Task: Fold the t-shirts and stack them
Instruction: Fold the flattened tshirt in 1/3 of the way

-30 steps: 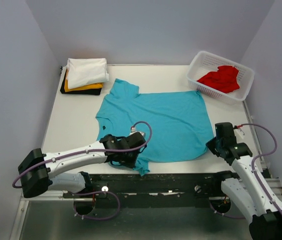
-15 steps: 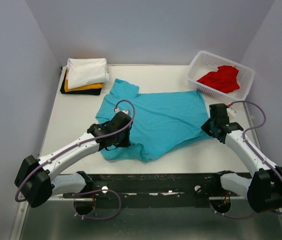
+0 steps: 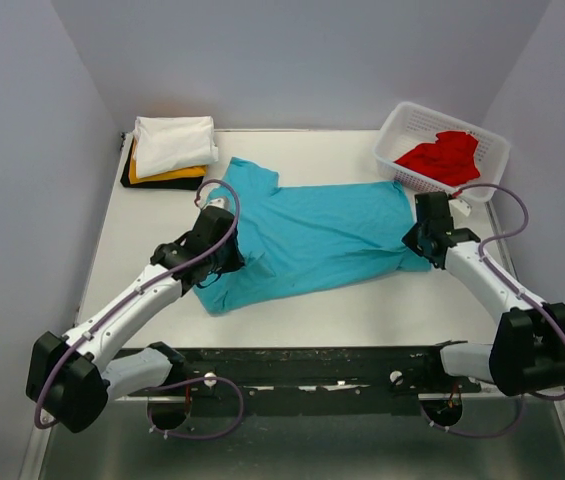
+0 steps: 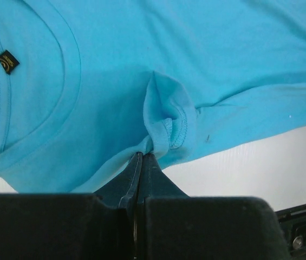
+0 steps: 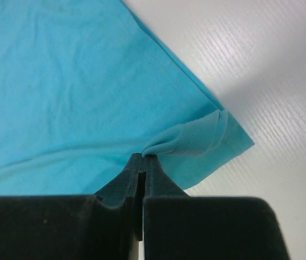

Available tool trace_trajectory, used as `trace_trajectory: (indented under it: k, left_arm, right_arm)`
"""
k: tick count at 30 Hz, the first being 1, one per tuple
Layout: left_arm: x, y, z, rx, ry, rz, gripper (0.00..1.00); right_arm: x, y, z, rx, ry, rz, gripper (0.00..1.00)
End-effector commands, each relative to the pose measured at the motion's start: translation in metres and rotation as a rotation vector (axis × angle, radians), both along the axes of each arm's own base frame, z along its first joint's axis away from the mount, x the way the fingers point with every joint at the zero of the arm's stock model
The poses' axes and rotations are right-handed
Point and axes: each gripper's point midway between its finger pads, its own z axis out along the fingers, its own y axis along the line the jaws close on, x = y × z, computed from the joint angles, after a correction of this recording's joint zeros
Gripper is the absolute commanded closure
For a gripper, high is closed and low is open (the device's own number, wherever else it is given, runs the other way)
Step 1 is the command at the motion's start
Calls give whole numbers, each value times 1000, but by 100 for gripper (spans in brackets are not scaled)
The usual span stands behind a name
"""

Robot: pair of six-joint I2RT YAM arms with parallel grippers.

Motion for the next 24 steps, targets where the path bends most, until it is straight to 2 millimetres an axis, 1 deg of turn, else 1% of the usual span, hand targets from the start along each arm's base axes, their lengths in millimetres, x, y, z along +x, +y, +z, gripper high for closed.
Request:
trace_trajectory:
  k: [1, 4, 8, 12, 15, 16, 19, 20, 21, 22, 24]
  left_arm:
    - [30, 3, 10, 11, -110, 4, 100]
    - [45, 5, 6, 41, -118, 24, 100]
    - [65, 18, 0, 122, -98, 68, 100]
    - [86, 27, -9, 181, -71, 117, 100]
    - [107, 23, -13, 184, -63, 114, 100]
    - [115, 20, -11, 184, -68, 106, 100]
    - [133, 13, -15, 198, -57, 91, 100]
    - [136, 14, -19, 212, -39, 92, 97]
    - [141, 15, -20, 226, -33, 103, 92]
    - [146, 17, -20, 245, -36, 110, 81]
    - [156, 20, -14, 268, -52, 131, 75]
  right_arm:
    - [19, -6, 1, -46, -17, -11, 99]
    - [28, -5, -7, -52, -4, -8, 99]
    - [32, -10, -17, -71, 19, -49, 99]
    - [39, -13, -27, -78, 11, -82, 94]
    - [43, -23, -32, -104, 2, -159, 94]
    - [44, -26, -31, -110, -6, -183, 94]
    - [46, -28, -24, -100, -28, -213, 93]
    - [46, -26, -23, -91, -37, -213, 89]
    - [45, -26, -22, -89, -43, -207, 77]
    - [45, -26, -22, -89, -46, -203, 69]
    - [43, -28, -24, -106, -32, -202, 67]
